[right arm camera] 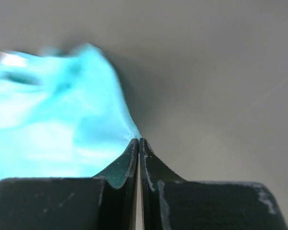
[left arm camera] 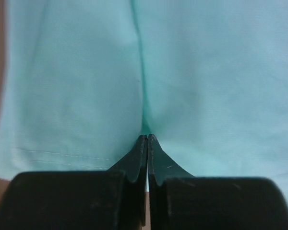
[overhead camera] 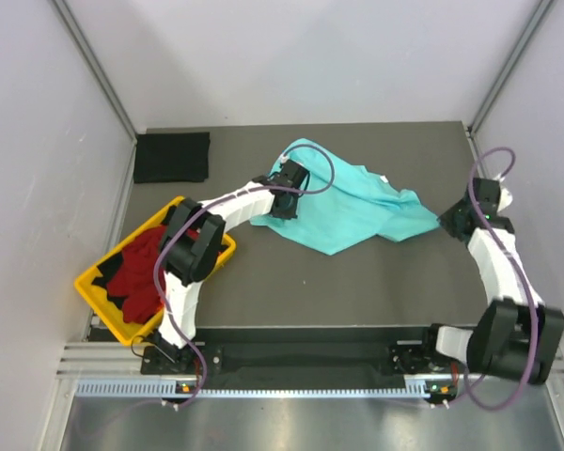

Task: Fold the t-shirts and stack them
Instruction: Flatten the tshirt out

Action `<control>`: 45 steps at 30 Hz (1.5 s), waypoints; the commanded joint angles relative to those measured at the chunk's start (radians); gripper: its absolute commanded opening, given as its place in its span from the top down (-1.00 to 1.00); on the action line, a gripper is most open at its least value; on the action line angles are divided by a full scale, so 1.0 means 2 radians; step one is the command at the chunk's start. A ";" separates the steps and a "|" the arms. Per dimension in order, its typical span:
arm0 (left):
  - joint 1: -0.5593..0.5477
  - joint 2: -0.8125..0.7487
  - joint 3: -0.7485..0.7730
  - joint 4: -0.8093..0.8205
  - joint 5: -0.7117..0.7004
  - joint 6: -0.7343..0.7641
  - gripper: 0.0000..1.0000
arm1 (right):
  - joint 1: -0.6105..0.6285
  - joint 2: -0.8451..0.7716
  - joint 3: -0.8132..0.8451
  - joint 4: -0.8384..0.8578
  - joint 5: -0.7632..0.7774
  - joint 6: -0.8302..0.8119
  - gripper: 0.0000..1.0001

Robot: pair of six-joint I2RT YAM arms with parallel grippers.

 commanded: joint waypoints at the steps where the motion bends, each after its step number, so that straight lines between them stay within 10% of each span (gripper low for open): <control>1: 0.008 -0.049 0.038 -0.025 -0.042 0.022 1.00 | -0.005 -0.084 0.062 -0.054 0.004 -0.014 1.00; 9: 0.010 -0.107 0.094 -0.047 -0.042 0.058 0.96 | -0.005 -0.177 0.111 -0.094 -0.014 -0.007 1.00; 12: 0.010 -0.133 0.067 -0.058 -0.006 0.048 0.41 | -0.005 -0.182 0.108 -0.102 -0.040 -0.006 1.00; 19: 0.010 -0.199 -0.118 0.048 0.082 -0.024 -0.03 | -0.005 -0.208 0.063 -0.084 -0.081 0.004 1.00; 45: 0.001 -0.086 -0.208 0.178 0.074 -0.201 0.30 | -0.004 -0.200 0.054 -0.072 -0.092 0.005 1.00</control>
